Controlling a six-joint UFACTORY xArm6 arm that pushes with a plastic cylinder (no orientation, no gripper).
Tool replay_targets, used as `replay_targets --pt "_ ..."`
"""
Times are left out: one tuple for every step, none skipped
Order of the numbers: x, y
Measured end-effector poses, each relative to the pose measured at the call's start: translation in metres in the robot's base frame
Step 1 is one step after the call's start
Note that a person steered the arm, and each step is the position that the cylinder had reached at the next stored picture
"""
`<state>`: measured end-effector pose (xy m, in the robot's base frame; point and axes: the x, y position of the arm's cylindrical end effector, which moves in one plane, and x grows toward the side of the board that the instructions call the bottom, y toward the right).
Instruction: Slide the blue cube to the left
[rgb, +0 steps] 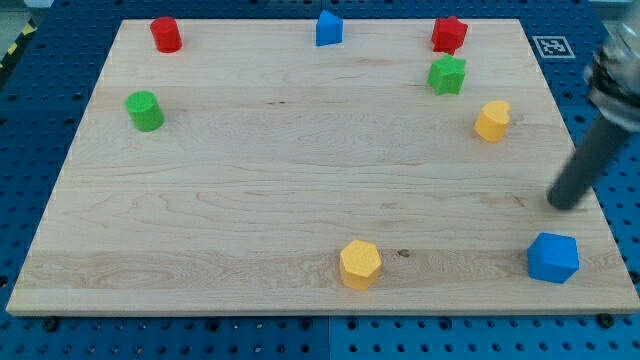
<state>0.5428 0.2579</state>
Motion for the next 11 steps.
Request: replay_targets --pt "0.062 0.010" --pt "0.062 0.010" --pt "0.060 0.010" --pt "0.054 0.010" --pt "0.048 0.010" --pt "0.045 0.008" --pt "0.045 -0.004" --pt "0.045 -0.024" --pt "0.045 -0.029" --pt "0.047 -0.029" --pt "0.073 -0.033"
